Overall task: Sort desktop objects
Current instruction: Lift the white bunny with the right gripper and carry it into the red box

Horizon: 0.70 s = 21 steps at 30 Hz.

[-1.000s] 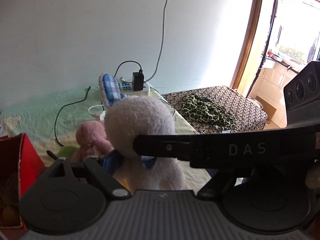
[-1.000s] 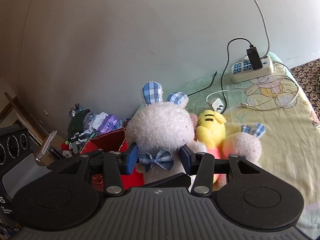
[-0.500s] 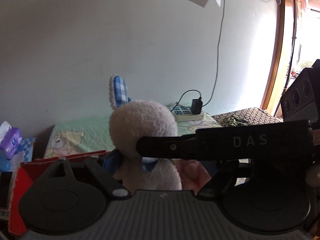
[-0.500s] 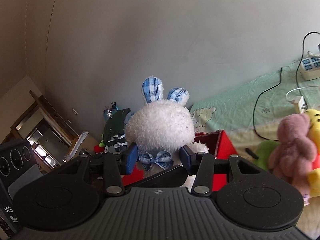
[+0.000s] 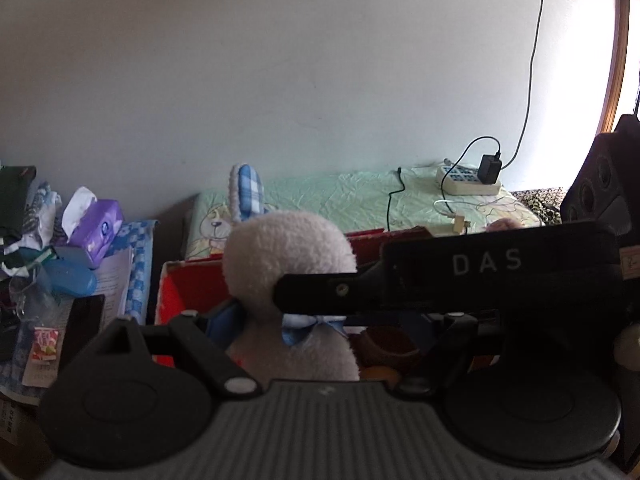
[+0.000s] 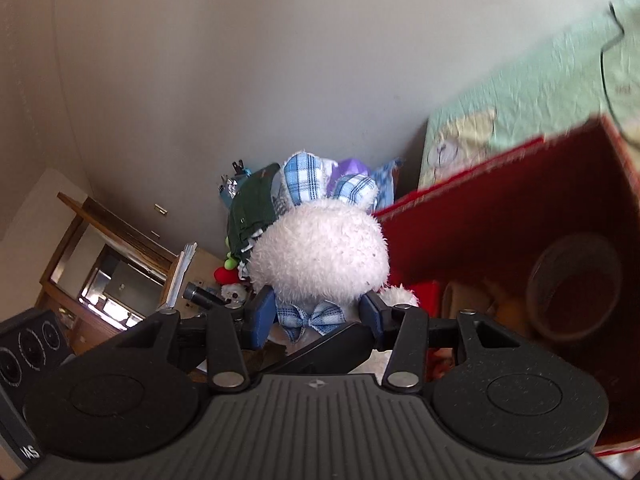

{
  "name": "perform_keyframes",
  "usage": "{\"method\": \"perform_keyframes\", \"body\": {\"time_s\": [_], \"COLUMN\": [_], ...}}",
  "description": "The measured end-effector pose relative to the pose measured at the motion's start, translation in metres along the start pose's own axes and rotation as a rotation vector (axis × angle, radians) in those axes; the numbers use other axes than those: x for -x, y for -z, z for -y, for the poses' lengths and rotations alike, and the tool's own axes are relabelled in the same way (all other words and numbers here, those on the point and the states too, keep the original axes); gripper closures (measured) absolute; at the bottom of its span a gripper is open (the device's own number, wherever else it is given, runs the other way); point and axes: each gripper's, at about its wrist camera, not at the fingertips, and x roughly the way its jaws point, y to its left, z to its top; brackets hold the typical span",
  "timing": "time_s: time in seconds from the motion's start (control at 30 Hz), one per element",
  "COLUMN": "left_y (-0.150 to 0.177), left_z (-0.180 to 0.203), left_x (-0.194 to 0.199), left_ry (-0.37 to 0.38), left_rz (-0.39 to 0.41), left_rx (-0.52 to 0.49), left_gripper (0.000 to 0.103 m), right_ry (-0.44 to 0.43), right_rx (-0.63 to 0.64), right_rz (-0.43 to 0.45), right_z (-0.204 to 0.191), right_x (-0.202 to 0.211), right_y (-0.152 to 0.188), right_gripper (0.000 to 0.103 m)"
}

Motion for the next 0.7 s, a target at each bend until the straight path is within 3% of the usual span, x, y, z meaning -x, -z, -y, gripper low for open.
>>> {"method": "perform_keyframes", "body": {"time_s": [0.3, 0.4, 0.7], "left_y": [0.016, 0.018, 0.022], "left_z": [-0.045, -0.050, -0.062], "left_x": [-0.028, -0.030, -0.032], "left_ry": [-0.017, -0.038, -0.089], "left_rz": [-0.098, -0.113, -0.118], "left_rx": [0.061, 0.050, 0.034], "left_gripper": [0.022, 0.024, 0.023], "right_ry": [0.051, 0.107, 0.131], "right_rx": [-0.181, -0.172, -0.177], "right_rz": [-0.094, -0.116, -0.176], "right_z": [0.014, 0.010, 0.019], "right_x": [-0.042, -0.051, -0.071], "right_y": [0.012, 0.013, 0.013], "right_gripper": [0.054, 0.054, 0.055]}}
